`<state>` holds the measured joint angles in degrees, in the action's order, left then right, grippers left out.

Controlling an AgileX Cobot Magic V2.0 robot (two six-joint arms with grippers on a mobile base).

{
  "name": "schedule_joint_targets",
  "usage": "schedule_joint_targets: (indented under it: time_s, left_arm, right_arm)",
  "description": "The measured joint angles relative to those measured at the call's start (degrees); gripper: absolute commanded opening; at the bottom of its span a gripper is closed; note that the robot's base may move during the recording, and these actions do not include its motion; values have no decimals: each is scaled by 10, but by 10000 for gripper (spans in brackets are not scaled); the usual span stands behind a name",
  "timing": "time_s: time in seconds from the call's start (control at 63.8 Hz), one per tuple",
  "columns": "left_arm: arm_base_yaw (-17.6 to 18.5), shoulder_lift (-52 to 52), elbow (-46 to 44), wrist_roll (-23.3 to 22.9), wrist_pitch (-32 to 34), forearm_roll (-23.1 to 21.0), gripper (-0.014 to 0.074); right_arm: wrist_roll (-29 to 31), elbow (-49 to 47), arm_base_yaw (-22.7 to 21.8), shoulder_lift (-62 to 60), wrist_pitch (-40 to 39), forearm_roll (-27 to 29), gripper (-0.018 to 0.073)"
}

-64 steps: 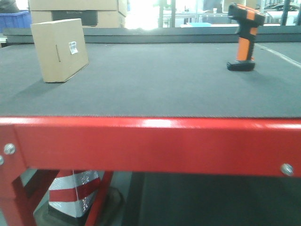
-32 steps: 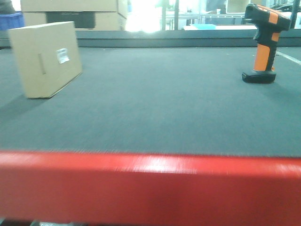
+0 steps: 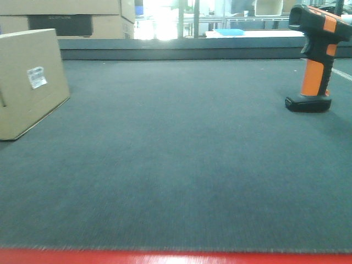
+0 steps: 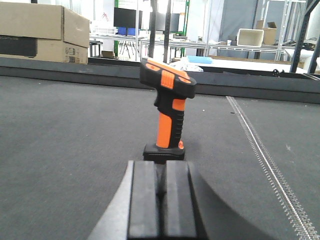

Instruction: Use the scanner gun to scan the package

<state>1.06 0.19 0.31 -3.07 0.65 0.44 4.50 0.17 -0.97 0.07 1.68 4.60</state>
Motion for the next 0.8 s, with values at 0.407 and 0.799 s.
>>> schedule_joint_targets:
  time_s: [0.407,0.799]
  left_arm:
    - [0,0,0,0,0,0,-111]
    - [0,0,0,0,0,0,-111]
  right_arm:
    - [0,0,0,0,0,0,-162]
    - [0,0,0,0,0,0,-162]
